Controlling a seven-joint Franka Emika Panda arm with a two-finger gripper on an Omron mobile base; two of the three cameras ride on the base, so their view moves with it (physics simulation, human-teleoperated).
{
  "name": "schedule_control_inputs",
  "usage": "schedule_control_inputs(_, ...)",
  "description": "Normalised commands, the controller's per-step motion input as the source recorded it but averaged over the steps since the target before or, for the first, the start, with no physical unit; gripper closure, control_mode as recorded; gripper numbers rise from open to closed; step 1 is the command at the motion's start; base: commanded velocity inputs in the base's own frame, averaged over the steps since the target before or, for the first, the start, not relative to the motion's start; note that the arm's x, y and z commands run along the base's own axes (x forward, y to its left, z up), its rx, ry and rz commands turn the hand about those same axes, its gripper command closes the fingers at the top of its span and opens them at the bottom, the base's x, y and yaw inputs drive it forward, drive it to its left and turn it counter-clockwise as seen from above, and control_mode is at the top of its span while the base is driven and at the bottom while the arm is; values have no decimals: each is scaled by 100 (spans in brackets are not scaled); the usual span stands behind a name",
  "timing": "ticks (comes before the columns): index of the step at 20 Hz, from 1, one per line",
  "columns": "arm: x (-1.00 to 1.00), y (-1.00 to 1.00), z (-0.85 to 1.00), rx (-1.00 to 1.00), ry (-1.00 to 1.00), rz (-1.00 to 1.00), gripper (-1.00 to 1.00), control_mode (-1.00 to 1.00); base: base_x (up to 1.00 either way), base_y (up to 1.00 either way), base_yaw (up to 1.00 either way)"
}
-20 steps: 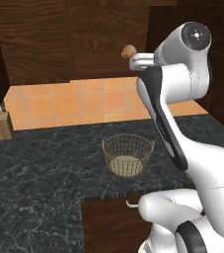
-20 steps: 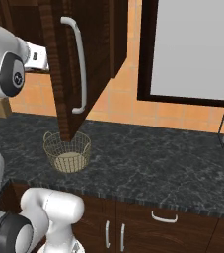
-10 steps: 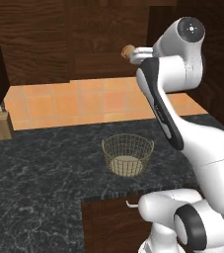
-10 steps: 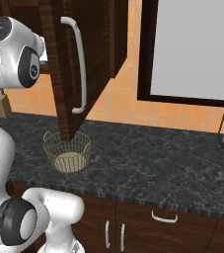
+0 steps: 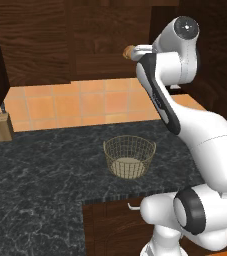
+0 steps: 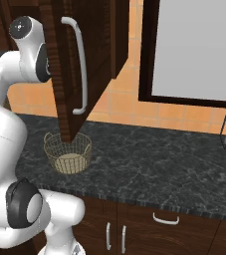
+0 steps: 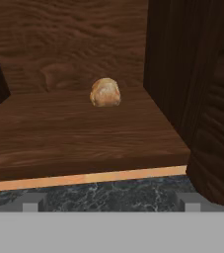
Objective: Open the cabinet, pick up the bread from the cabinet and place it in the basket. Then move the basket to the dining counter.
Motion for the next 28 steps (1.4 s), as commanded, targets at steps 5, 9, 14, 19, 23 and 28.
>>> schedule_control_inputs(5,47,-6,0,0,0,0,-100,-100,0,0,0)
schedule_control_inputs(9,37,-4,-8,0,0,0,-100,-100,0,0,0)
schedule_control_inputs(14,44,-1,-10,0,0,0,-100,-100,0,0,0)
schedule_control_inputs(19,39,-7,-1,0,0,0,-100,-100,0,0,0)
schedule_control_inputs(23,44,-2,-2,0,1,0,-100,-100,0,0,0)
schedule_control_inputs(28,42,0,-2,0,3,0,-100,-100,0,0,0)
